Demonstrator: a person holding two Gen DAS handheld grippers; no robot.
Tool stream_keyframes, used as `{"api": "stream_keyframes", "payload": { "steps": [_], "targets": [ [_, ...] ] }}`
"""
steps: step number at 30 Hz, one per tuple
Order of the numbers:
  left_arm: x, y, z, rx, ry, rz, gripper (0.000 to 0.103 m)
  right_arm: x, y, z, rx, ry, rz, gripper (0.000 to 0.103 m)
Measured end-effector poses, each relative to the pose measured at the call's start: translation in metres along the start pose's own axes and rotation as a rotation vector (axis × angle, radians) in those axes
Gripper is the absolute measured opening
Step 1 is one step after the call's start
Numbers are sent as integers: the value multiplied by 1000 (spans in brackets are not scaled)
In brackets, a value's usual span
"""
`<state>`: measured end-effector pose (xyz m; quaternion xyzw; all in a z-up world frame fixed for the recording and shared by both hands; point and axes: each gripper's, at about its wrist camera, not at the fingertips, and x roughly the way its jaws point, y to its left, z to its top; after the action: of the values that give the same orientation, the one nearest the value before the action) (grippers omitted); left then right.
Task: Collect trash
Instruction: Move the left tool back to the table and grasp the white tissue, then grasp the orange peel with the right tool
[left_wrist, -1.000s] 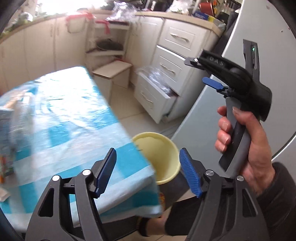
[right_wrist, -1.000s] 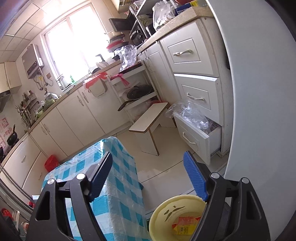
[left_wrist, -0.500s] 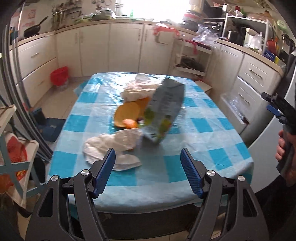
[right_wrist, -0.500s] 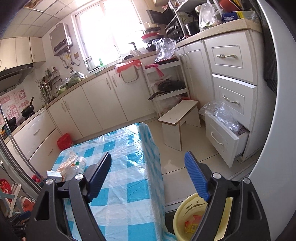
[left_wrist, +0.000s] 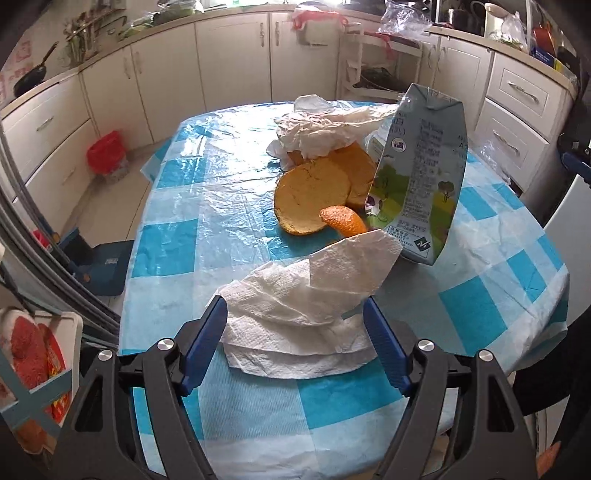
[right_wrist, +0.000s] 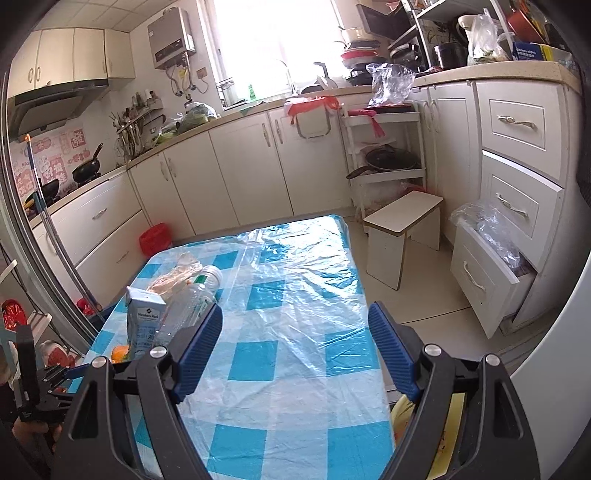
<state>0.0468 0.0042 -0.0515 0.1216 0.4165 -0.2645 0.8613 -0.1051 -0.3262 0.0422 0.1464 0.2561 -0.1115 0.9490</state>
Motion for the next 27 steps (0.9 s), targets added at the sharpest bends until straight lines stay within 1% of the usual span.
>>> {"api": "stream_keyframes", "payload": {
  "steps": [2,3,4,5,6,7,8,11,13,15,17,18,20,21,22,25,27],
  "targets": [
    [5,5,0,2,20,-37,59,1,10,-5,-17,9,13,78],
    [4,6,-1,10,15,-39,50,2,16,-7,-27,14,22,78],
    [3,6,-2,22,14,-41,38,3,21,-10,-37,19,31,78],
    [2,7,-4,31,12,-37,30,3,21,-10,-37,19,31,78],
    [0,8,-5,31,12,-41,16,3,28,-13,-47,23,41,78],
    [-1,12,-6,21,16,-56,12,3,34,-16,-58,28,55,78],
    [-3,15,-7,10,15,-66,11,4,41,-20,-72,35,69,78],
    [-13,23,-15,-20,-6,-49,9,4,69,-33,-114,62,130,78],
    [-20,30,-20,-57,-23,-38,9,4,92,-45,-138,95,195,78],
    [-27,35,-27,-94,-44,-12,9,8,115,-58,-163,148,276,78],
    [-32,39,-33,-130,-64,-3,9,17,139,-71,-173,217,365,78],
    [-35,42,-35,-156,-79,0,9,23,149,-76,-167,251,406,78],
    [-39,48,-40,-200,-100,8,9,37,165,-82,-126,310,452,77],
    [-40,52,-41,-223,-108,13,9,44,170,-85,-96,328,463,74],
    [-42,57,-43,-242,-116,11,9,53,174,-86,-62,346,461,68],
    [-47,69,-46,-293,-142,-3,9,77,183,-92,12,394,436,55],
    [-47,73,-47,-309,-145,-14,9,91,188,-95,29,411,401,48]
  ]
}}
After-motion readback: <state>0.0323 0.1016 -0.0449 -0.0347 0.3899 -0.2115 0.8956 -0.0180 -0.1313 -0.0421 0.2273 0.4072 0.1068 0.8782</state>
